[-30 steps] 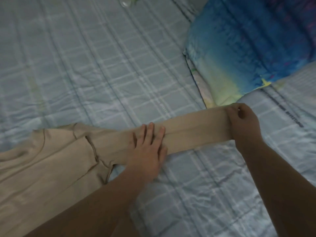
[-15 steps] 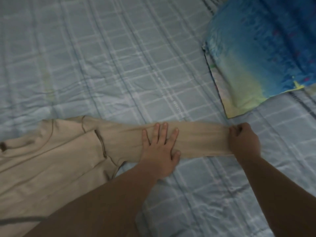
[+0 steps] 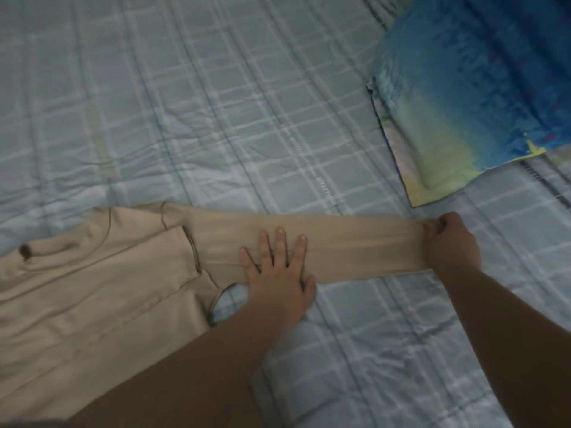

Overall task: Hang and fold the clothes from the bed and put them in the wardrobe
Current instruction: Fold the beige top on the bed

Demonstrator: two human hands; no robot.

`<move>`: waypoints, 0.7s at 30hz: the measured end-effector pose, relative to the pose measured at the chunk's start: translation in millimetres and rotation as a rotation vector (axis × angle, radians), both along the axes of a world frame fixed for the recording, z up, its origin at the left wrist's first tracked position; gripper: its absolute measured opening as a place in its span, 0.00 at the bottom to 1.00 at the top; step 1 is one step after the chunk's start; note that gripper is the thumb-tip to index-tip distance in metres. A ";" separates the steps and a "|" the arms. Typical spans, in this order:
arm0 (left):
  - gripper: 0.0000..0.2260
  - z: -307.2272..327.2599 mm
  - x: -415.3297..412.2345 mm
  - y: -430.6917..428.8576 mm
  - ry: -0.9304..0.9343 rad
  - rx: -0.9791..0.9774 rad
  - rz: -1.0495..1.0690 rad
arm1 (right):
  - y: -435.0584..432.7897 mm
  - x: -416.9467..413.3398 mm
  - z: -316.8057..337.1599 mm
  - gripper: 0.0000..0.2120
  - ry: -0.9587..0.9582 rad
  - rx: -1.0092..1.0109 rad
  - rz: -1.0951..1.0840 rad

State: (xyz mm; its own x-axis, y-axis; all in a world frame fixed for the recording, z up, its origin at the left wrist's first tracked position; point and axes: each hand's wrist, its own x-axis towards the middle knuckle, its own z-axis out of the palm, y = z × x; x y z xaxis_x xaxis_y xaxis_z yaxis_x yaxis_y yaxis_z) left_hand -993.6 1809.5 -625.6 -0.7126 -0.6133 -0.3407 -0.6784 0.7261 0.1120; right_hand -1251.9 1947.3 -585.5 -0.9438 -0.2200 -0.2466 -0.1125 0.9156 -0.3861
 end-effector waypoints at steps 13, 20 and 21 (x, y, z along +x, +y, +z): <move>0.17 91.1 39.8 -20.5 1.065 1.324 0.925 | -81.3 208.5 61.6 0.06 -0.351 -0.669 0.345; 0.14 82.5 158.8 -86.4 0.964 1.072 1.096 | -127.3 314.6 55.1 0.17 -0.241 -0.555 0.640; 0.15 81.6 175.8 -94.9 0.933 1.012 1.099 | -132.4 327.7 54.7 0.18 -0.126 -0.498 0.739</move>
